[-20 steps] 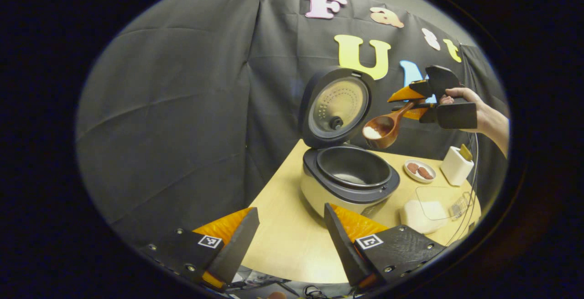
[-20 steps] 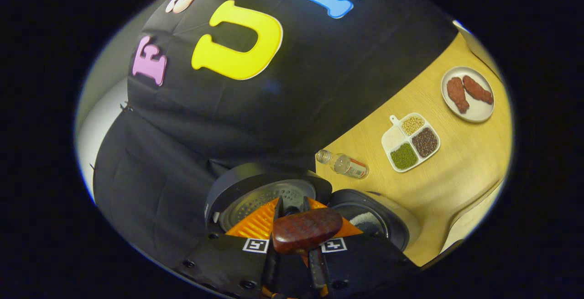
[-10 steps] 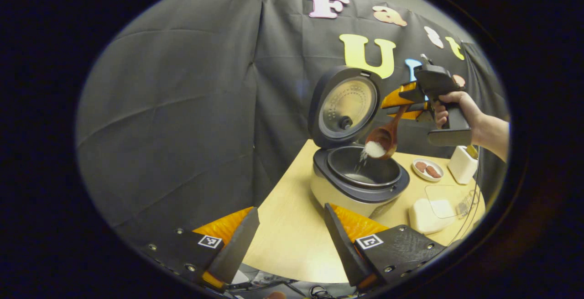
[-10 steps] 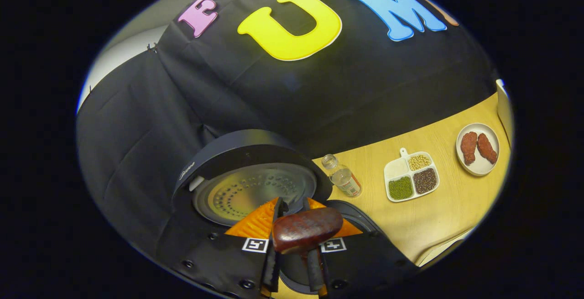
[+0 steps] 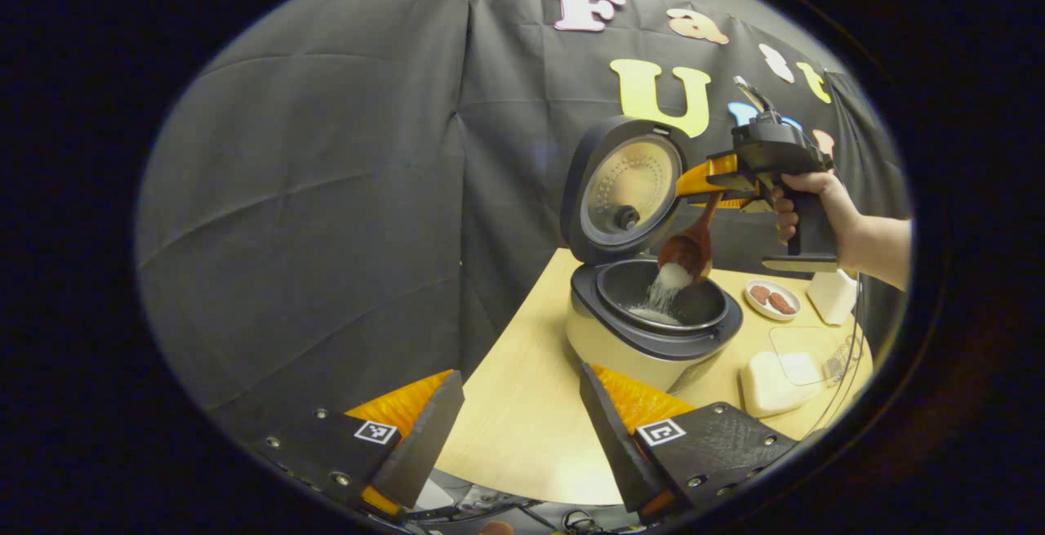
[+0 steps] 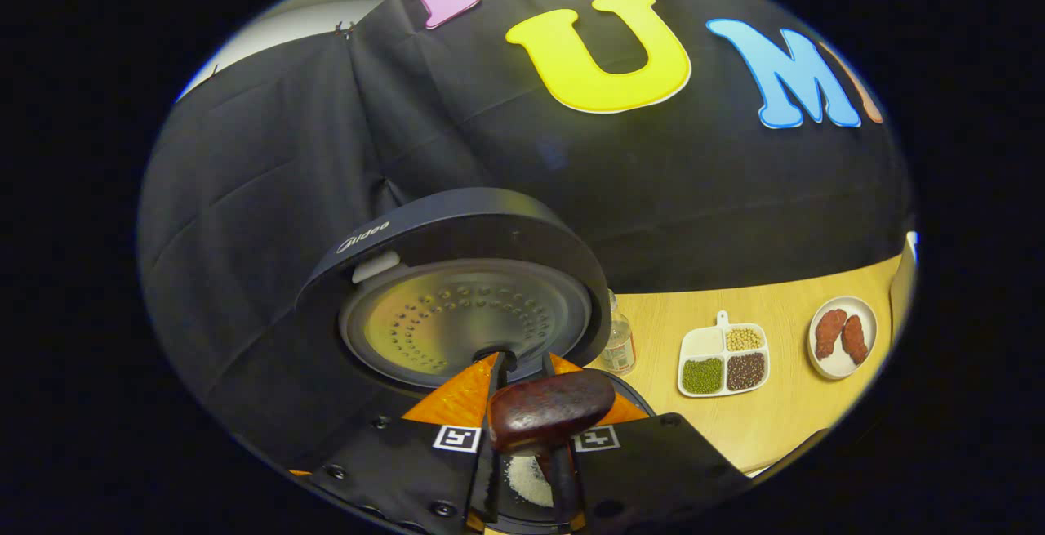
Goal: Close the left gripper, press the button to open the rice cooker; take a wooden spoon from the chopstick holder with the right hand, scoop a spoonful of rice and pour it into the rice cooker, then put the wooden spoon back into the chopstick holder.
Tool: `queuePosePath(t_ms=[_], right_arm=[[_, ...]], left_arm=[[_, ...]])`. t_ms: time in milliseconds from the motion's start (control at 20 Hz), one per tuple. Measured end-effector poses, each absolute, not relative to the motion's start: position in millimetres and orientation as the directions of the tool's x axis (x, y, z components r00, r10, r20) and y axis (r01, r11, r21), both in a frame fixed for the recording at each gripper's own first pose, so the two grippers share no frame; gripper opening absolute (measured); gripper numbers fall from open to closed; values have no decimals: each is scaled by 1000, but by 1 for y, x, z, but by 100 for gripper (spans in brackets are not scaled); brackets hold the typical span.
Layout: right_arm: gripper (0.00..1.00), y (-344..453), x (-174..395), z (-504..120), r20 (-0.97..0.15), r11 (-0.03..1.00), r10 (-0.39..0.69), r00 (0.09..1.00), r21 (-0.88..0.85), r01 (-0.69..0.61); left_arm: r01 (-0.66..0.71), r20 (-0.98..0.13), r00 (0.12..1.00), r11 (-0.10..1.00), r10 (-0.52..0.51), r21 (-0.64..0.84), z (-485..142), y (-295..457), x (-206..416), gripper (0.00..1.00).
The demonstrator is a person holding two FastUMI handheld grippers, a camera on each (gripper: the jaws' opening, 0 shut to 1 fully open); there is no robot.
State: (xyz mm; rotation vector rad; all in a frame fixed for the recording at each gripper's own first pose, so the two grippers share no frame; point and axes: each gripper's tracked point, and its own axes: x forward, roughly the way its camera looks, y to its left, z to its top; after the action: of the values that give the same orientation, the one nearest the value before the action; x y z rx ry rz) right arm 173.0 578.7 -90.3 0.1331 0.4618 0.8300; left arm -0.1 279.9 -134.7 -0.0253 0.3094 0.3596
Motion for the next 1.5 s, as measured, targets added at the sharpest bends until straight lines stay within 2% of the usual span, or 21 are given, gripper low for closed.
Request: queuePosePath(t_ms=[50,100,150,200,250,300,350,550,600,750,800,1000,1050,1150,1350,1400,1500], right_arm=[[23,581,170,-91,-343,666,742,577,273,-694],[24,583,168,-92,-340,659,746,572,260,-706],[24,584,166,-93,-340,656,748,571,248,-713],[24,583,165,-95,-341,654,748,570,232,-720],[24,583,165,-96,-344,652,747,569,214,-727],[24,584,164,-97,-344,649,748,568,193,-736],[24,584,163,-98,-344,643,748,567,167,-747],[23,587,156,-103,-345,612,751,563,45,-790],[24,588,153,-104,-344,599,755,559,14,-801],[24,587,146,-107,-337,566,759,557,-81,-820],[24,588,144,-106,-327,555,761,561,-119,-823],[24,589,132,-110,-305,467,771,560,-327,-821],[27,587,129,-110,-295,443,771,564,-389,-808],[27,587,117,-108,-275,402,785,555,-455,-794],[24,579,110,-92,-225,428,797,560,-445,-787],[27,573,108,-82,-206,448,797,568,-429,-784],[27,555,107,-60,-168,494,794,585,-384,-780]], left_arm=[[-350,-302,889,936,345,40,-135,280,0,90],[-352,-300,886,934,353,57,-134,284,0,86],[-357,-295,884,931,362,74,-131,287,0,90],[-361,-291,883,929,370,86,-129,289,-1,86],[-364,-288,881,927,374,91,-127,294,-2,86],[-366,-286,881,926,376,90,-125,296,-2,90],[-367,-284,881,926,378,93,-126,296,-4,86],[-366,-289,879,925,380,104,-128,295,-2,86],[-364,-290,880,926,378,101,-127,293,-3,90],[-359,-290,881,928,373,102,-128,287,-4,86],[-358,-290,882,928,372,102,-127,288,-4,90],[-364,-295,878,926,376,98,-128,286,-9,92],[-366,-296,878,926,376,92,-127,286,-10,94],[-372,-295,877,925,379,82,-127,287,-12,90],[-372,-294,878,925,378,79,-123,282,-13,90],[-367,-293,880,927,373,79,-121,279,-12,94],[-350,-289,888,933,358,81,-120,269,-10,90]])
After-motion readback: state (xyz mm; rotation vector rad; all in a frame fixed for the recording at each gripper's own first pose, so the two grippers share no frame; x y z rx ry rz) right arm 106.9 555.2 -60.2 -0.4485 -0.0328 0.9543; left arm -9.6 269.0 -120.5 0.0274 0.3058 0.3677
